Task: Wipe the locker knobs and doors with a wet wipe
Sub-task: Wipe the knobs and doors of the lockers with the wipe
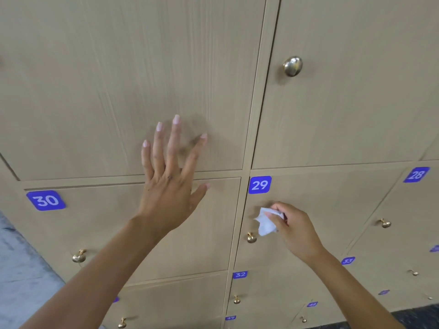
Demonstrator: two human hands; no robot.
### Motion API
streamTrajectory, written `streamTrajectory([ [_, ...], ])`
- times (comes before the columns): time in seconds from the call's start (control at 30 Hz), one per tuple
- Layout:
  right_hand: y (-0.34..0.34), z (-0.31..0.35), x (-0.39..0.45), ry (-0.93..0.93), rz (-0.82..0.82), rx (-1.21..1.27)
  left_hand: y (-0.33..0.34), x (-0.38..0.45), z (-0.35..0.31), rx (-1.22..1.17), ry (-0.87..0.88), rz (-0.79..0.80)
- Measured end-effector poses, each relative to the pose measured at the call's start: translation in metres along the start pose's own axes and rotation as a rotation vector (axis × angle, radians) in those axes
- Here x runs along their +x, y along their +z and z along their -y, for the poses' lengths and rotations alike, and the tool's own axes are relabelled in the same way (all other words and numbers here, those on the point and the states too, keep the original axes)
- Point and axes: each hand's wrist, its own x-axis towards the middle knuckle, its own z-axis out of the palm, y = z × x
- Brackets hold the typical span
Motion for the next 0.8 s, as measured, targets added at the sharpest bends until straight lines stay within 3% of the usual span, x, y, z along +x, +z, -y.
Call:
streamTrajectory([
  [0.37, -0.087, 0.113, 0.049, -0.135, -0.264, 0.234, -0.069, 0.111, -0.017, 0.006, 0.137, -0.251],
  [0.6, -0.129, 0.174, 0.069, -0.290, -0.326, 0.276, -0.095, 0.165, -0.017, 0.057, 0.143, -0.322],
  [0.8, -0.133, 0.190, 0.084, -0.329, -0.336, 0.202, -0.083, 0.179, -0.006, 0.143, 0.164, -0.283],
])
